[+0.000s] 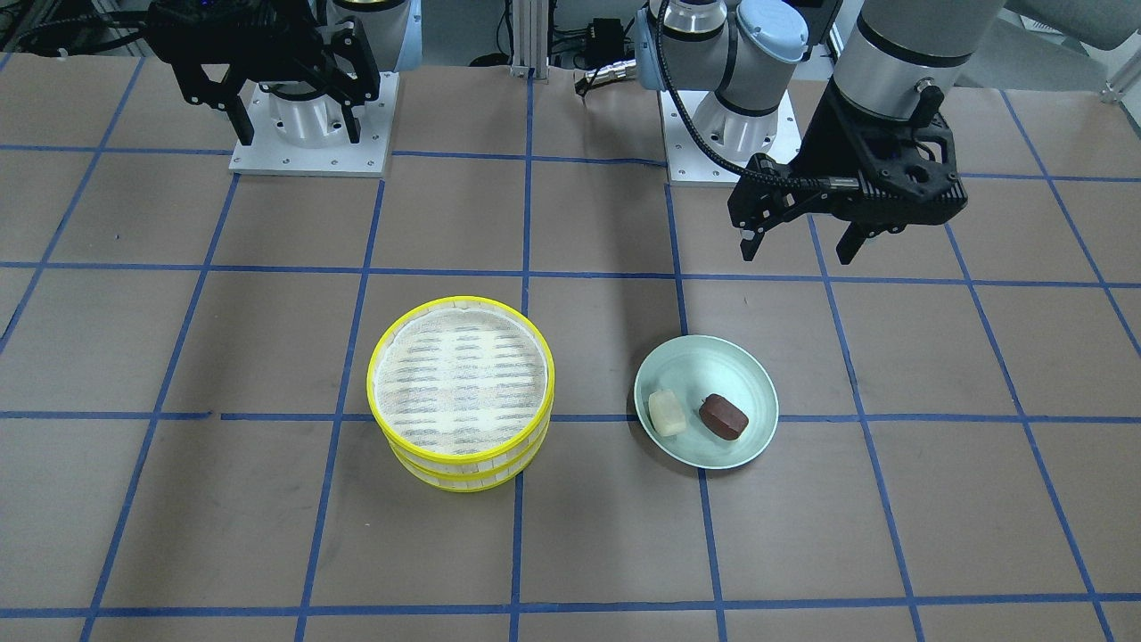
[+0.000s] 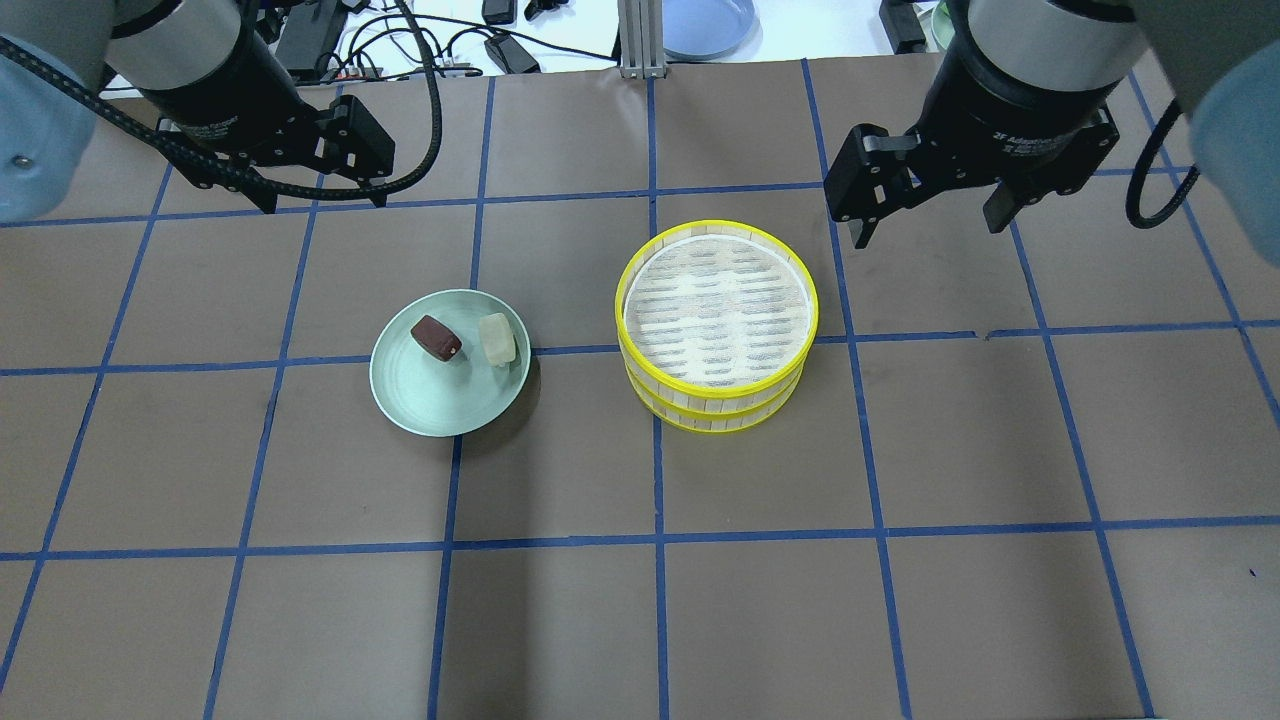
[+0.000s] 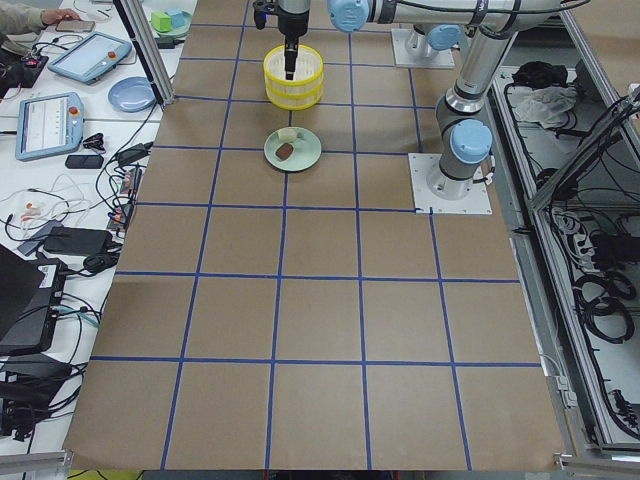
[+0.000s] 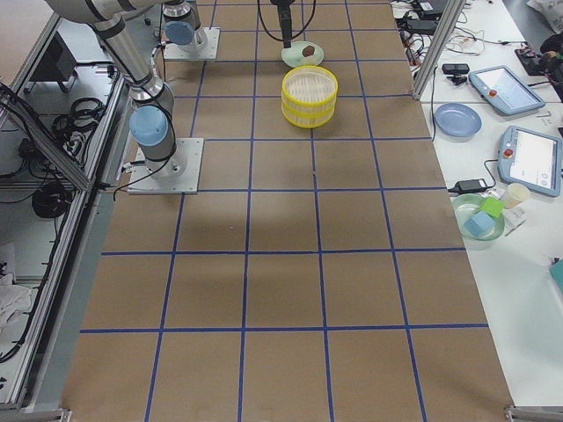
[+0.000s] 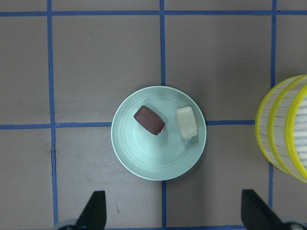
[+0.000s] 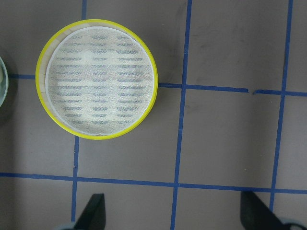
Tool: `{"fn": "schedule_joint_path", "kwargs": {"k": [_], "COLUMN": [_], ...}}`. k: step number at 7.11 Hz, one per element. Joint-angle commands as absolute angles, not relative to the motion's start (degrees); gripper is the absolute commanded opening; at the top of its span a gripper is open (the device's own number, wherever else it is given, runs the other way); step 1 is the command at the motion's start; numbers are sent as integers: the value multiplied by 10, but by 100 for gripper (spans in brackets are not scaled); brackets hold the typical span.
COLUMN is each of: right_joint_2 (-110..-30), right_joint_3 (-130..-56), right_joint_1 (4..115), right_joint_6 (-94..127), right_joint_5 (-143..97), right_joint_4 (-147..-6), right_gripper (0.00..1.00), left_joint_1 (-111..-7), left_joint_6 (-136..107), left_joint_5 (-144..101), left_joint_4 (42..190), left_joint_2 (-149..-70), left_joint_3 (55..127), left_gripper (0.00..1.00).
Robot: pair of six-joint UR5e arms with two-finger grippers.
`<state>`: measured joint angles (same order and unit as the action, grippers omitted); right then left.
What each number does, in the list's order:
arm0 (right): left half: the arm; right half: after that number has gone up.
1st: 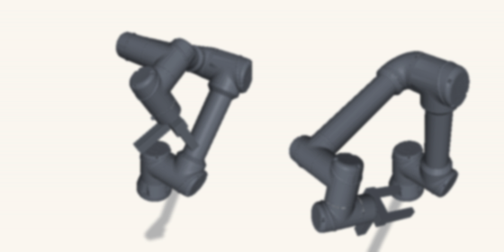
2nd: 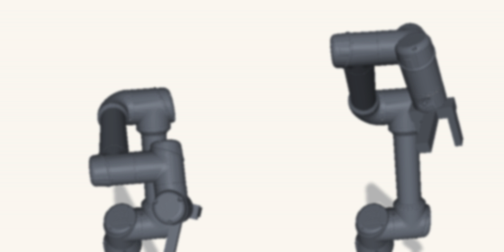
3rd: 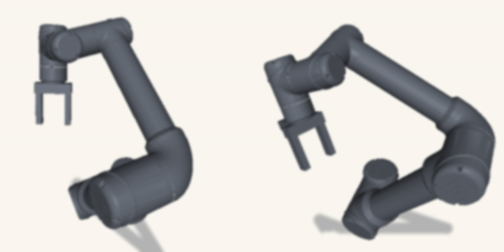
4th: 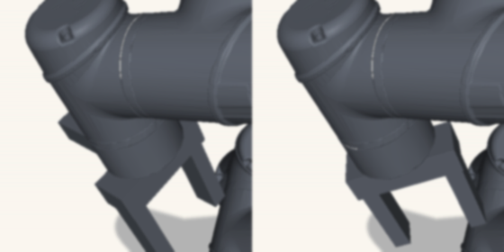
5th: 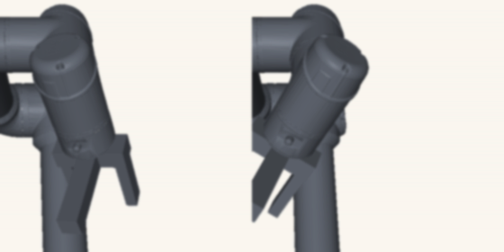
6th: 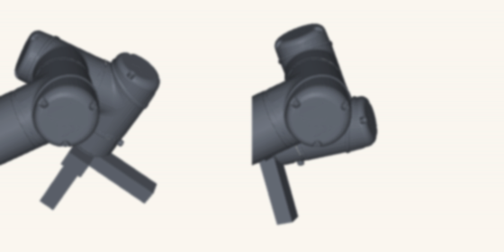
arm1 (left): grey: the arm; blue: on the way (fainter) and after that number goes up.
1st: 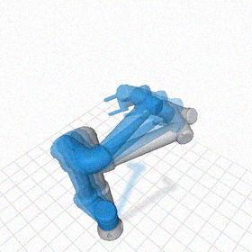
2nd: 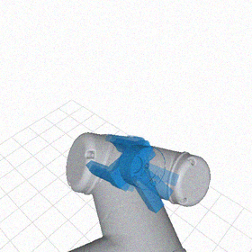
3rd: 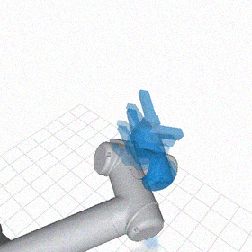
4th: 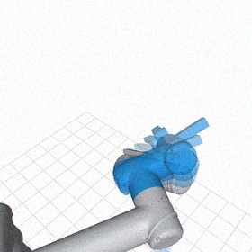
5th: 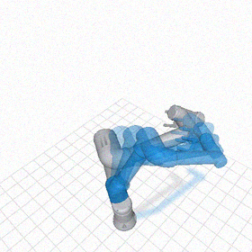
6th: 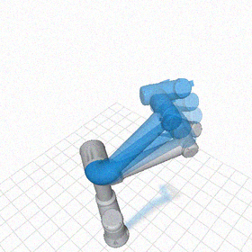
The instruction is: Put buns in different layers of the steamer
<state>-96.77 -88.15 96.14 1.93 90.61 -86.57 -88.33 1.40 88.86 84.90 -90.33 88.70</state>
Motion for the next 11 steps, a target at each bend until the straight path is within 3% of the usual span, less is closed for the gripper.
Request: {"fn": "schedule_joint_path", "kwargs": {"k": [1, 11], "right_joint_2": [-968, -968], "right_joint_3": [-882, -882], "right_joint_1": [962, 965], "right_joint_6": [19, 20], "right_joint_5": [906, 905], "right_joint_4": [-866, -866], "right_gripper": [100, 100], "left_joint_1": [-884, -884], "left_joint_6": [12, 11], "left_joint_5": [888, 889], "left_joint_4": [848, 842], "left_joint_2": [-901, -900], "left_joint_3": [895, 903], "left_gripper": [100, 100]}}
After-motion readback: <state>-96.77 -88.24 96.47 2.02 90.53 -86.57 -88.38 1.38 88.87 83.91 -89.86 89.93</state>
